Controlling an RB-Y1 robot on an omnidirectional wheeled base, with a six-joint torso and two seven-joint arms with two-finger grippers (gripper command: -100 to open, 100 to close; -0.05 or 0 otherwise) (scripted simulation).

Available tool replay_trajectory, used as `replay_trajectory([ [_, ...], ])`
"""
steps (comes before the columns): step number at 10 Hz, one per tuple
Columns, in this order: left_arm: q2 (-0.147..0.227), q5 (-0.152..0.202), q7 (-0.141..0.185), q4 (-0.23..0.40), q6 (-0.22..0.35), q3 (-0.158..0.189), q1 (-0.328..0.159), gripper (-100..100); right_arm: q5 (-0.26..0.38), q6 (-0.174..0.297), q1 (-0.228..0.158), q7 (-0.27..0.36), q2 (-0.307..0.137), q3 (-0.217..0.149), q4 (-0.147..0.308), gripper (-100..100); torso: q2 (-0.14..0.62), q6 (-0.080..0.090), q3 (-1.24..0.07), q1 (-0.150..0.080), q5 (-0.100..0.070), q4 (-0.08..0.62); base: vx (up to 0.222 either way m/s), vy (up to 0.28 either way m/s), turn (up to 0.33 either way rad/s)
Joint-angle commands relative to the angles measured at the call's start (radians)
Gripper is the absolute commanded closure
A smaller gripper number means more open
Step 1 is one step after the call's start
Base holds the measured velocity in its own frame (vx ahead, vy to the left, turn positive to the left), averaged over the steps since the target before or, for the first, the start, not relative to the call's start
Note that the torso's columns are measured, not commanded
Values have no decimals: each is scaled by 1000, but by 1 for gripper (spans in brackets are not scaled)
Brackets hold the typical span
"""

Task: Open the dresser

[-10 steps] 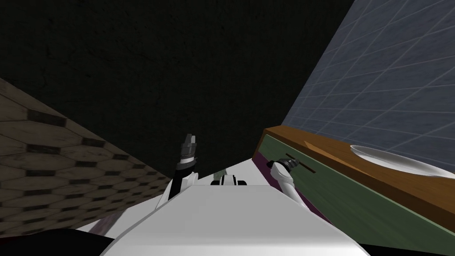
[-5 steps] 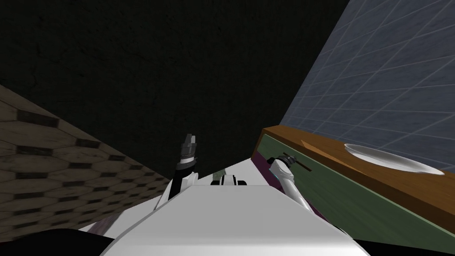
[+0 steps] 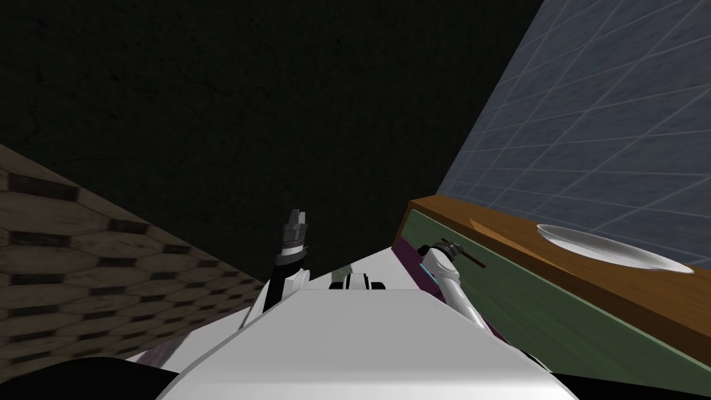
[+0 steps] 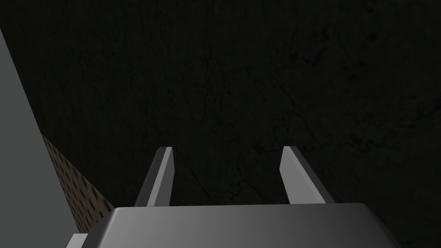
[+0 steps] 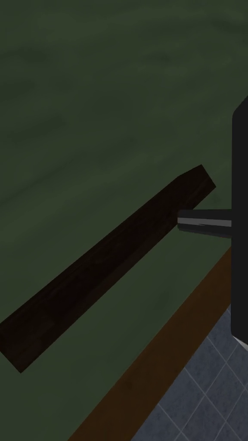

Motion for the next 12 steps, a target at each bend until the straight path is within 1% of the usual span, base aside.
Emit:
replay_trajectory([
  [1, 0, 0, 0, 0, 0, 0, 0, 0, -5, 4, -5, 16, 11, 1, -8, 100, -1, 1, -1, -2, 1, 1, -84, 170, 12],
  [3, 0, 0, 0, 0, 0, 0, 0, 0, -8, 10, -12, 31, 17, 1, -16, 100, 0, 3, -1, -4, 2, 1, -83, 186, -4],
  [4, 0, 0, 0, 0, 0, 0, 0, 0, -8, 8, -10, 27, 15, 1, -14, 100, -1, 3, -2, -5, 2, 1, -31, 89, -7],
  [5, 0, 0, 0, 0, 0, 0, 0, 0, -12, 2, -9, 22, 10, 1, -9, -100, -4, 3, -3, -11, 1, 1, 9, -65, -3],
  [6, 0, 0, 0, 0, 0, 0, 0, 0, -12, 0, -9, 20, 9, 1, -8, -100, -5, 3, -4, -17, -1, 0, 47, -132, 3],
  [9, 1, 0, 0, 0, 0, 1, 0, 0, -18, -11, -6, 8, 1, 1, 3, -100, -2, 3, -2, -6, 2, 1, 68, -159, 0],
  [10, 1, 0, 0, 0, 0, 1, 0, 0, -17, -8, -7, 12, 3, 1, 0, -100, -1, 3, -2, -6, 2, 1, 40, -88, 6],
  [11, 0, 0, 0, 0, 0, 0, 0, 0, -19, -14, -3, 0, -1, 1, 8, -100, 1, 2, 0, 0, 3, 2, 55, -106, -6],
  [12, 0, 0, 0, 0, 0, 0, 0, 0, -18, -11, -4, 7, 1, 1, 3, -100, 0, 3, -1, -3, 3, 2, 34, -66, 4],
])
